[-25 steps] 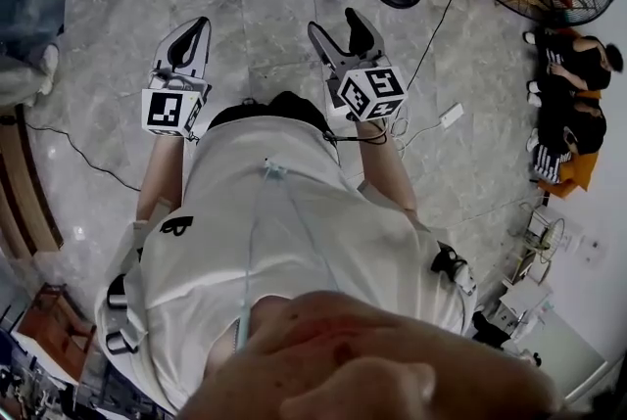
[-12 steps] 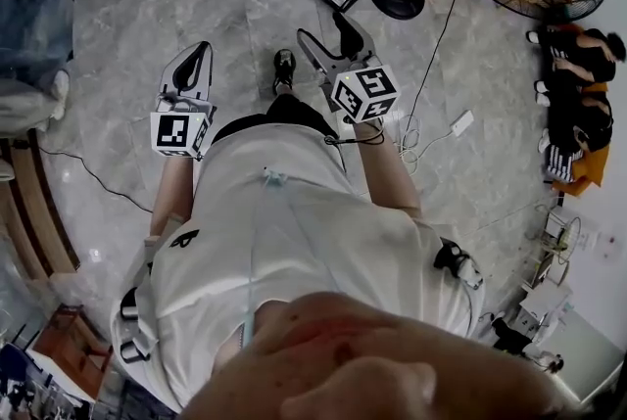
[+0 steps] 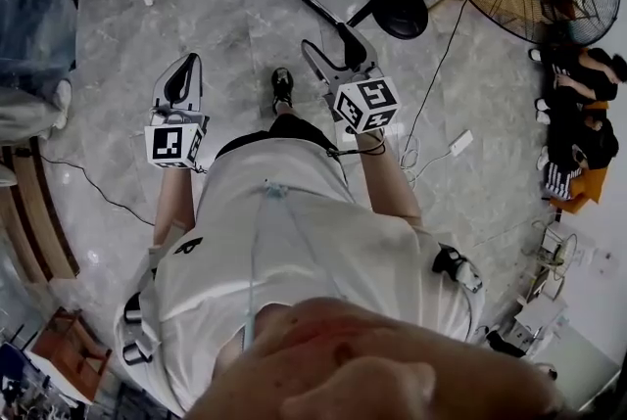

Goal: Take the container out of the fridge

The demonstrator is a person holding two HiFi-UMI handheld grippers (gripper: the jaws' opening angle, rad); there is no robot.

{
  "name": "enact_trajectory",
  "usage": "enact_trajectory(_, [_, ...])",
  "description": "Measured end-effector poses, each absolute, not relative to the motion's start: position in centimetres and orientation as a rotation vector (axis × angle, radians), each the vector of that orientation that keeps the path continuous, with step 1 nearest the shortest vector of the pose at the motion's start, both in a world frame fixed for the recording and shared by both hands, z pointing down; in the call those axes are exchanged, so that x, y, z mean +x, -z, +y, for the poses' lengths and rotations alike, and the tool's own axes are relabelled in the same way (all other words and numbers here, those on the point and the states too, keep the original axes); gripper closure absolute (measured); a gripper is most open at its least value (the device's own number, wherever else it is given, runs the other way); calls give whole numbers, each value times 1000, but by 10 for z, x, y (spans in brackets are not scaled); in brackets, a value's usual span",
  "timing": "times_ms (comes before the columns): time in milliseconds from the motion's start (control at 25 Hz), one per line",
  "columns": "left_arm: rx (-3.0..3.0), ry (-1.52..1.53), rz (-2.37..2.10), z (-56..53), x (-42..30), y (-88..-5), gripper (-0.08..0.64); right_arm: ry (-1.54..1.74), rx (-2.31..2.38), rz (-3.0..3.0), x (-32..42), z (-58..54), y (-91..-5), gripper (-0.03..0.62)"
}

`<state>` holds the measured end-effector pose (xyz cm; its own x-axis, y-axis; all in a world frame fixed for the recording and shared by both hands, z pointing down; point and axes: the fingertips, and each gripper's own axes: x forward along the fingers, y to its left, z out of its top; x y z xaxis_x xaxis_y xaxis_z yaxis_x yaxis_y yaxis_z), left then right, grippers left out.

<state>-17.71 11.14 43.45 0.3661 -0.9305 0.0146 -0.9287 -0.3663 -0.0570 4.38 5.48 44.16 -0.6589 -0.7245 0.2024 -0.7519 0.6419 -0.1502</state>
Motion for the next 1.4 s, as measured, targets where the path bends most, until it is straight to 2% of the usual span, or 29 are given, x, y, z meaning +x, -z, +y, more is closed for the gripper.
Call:
enact_trajectory(960, [-2533, 99, 1824, -106, -136, -427, 551, -310, 1183, -2733, 97, -182, -435, 266])
enact_trajectory(1400, [-2465, 139, 1905, -177, -137, -430, 551, -295, 1084, -2774, 93, -271, -439, 267])
